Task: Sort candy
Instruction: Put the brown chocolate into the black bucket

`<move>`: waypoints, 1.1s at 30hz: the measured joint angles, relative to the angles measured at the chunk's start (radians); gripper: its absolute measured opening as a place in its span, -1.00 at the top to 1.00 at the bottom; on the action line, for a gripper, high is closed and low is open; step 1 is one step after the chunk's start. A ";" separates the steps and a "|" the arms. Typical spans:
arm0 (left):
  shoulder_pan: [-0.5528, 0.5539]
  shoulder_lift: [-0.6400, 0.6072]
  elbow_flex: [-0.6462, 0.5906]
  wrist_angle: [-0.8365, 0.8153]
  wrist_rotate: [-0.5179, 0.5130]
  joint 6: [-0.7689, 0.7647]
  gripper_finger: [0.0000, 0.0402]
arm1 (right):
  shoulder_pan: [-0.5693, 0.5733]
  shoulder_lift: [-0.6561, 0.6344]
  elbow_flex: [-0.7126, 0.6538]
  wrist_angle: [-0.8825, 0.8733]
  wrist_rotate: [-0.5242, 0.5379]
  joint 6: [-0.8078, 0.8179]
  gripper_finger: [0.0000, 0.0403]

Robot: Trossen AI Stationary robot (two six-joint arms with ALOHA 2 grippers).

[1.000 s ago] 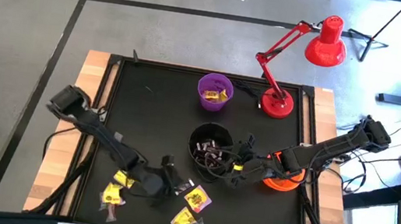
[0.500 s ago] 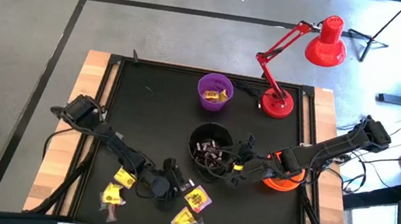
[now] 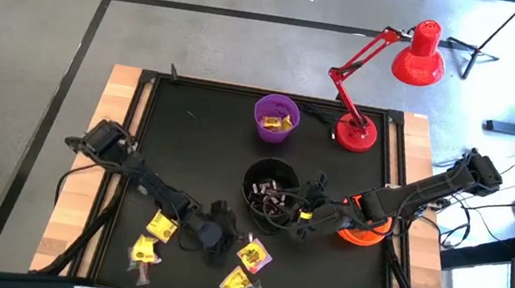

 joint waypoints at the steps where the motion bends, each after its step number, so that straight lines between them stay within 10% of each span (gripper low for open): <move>1: 0.009 -0.007 0.000 -0.002 0.030 -0.012 0.93 | 0.000 0.000 0.000 0.000 0.000 0.000 -0.08; 9: 0.035 -0.136 -0.004 -0.056 0.118 -0.012 0.98 | 0.000 0.000 0.000 -0.006 0.000 0.000 -0.08; 22: 0.046 -0.477 -0.003 -0.159 -0.017 0.174 0.98 | 0.000 0.000 0.000 -0.002 0.001 0.000 -0.08; 33: 0.277 -0.514 -0.002 -0.127 0.104 0.270 0.96 | 0.001 0.000 0.059 -0.016 0.000 -0.030 -0.08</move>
